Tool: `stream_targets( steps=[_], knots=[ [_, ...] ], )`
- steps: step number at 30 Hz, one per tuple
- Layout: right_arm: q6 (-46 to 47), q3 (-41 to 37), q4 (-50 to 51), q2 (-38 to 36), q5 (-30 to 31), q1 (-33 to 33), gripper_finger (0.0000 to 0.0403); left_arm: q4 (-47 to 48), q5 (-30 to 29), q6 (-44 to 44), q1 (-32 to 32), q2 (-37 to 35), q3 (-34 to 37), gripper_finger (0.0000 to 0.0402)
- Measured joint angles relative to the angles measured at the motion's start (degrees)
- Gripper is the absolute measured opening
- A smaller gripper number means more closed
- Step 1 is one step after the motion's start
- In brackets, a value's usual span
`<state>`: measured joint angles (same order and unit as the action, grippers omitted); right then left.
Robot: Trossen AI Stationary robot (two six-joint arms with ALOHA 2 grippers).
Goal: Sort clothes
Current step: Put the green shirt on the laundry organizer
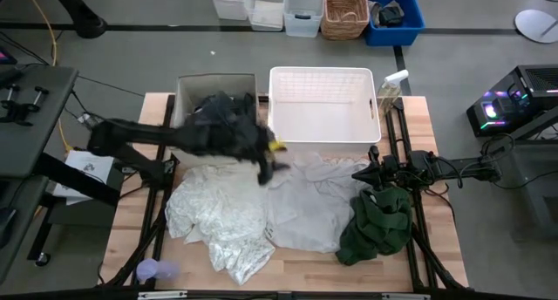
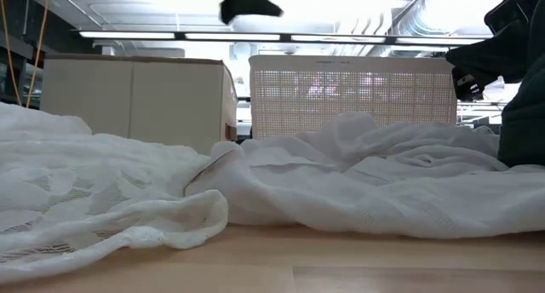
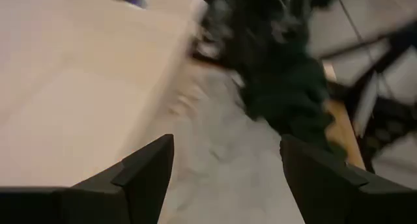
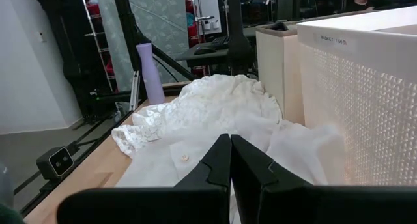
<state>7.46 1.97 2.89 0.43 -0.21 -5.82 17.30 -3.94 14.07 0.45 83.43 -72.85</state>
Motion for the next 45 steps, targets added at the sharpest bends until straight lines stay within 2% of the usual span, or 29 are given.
stream_targets(
  steps=[4,10,14,18,21,24,30,34,36,37,39,41,42,43,45],
  knots=[
    [0.0,0.0,0.0,0.0,0.0,0.0,0.0,-0.8,-0.2,-0.8,-3.0,2.5,-2.0,0.0269],
    [0.0,0.0,0.0,0.0,0.0,0.0,0.0,-5.4,0.1,-2.1,1.0,-8.9,-2.2,0.0269],
    [0.0,0.0,0.0,0.0,0.0,0.0,0.0,-6.0,-3.6,1.7,1.5,-19.4,5.9,0.0269],
    [0.0,0.0,0.0,0.0,0.0,0.0,0.0,-13.2,-8.4,7.4,-1.8,-30.7,19.3,0.0269],
    [0.0,0.0,0.0,0.0,0.0,0.0,0.0,-20.0,-9.2,10.9,-4.0,-38.5,28.9,0.0268],
    [0.0,0.0,0.0,0.0,0.0,0.0,0.0,-23.9,-10.0,14.1,-5.0,-44.3,35.6,0.0268],
    [0.0,0.0,0.0,0.0,0.0,0.0,0.0,-24.7,-16.9,16.6,-5.1,-49.5,39.3,0.0268],
    [-1.2,0.0,-1.2,0.0,1.2,0.1,0.0,-25.0,-17.8,16.2,-5.1,-50.1,39.3,0.0268],
    [1.4,0.0,-5.8,0.0,4.0,0.2,0.0,-25.1,-18.7,18.4,-5.1,-50.0,39.3,0.0268],
    [6.6,-0.1,-11.0,0.0,5.1,0.2,0.0,-25.1,-19.7,19.6,-5.1,-50.0,39.3,0.0268],
    [15.5,-0.1,-24.0,0.2,12.1,0.2,0.0,-25.1,-21.6,21.5,-5.1,-50.0,39.4,0.0268],
    [20.2,0.0,-37.5,0.3,19.5,0.3,0.0,-25.2,-23.9,22.5,-5.1,-50.0,39.4,0.0268],
    [20.8,0.1,-43.1,0.3,21.0,0.3,0.0,-25.2,-24.9,22.9,-5.1,-50.0,39.4,0.0268],
    [20.1,0.5,-47.2,0.3,21.0,0.2,0.0,-25.0,-25.5,23.0,-5.1,-50.0,39.4,0.0268],
    [18.8,3.1,-48.8,0.3,17.5,0.2,0.0,-24.9,-26.9,22.9,-5.1,-50.0,39.4,0.0268]
  ],
)
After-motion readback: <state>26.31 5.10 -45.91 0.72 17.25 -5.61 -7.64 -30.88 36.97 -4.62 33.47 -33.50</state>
